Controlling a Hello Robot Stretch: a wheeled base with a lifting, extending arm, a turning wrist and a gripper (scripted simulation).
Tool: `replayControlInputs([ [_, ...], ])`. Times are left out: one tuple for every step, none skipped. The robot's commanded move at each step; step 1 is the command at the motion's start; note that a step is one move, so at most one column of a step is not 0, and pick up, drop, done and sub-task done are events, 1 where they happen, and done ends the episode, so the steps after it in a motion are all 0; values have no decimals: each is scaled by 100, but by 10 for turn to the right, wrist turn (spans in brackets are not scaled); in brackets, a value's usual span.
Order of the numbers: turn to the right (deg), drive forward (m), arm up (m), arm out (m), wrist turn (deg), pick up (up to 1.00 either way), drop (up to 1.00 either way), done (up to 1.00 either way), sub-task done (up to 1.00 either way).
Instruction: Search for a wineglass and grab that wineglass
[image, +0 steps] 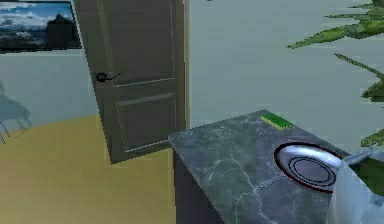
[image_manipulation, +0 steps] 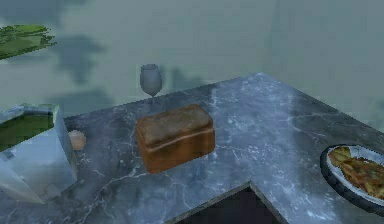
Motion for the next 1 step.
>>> replayControlInputs([
  [0, 0, 38, 0, 0, 0, 0, 0, 0],
])
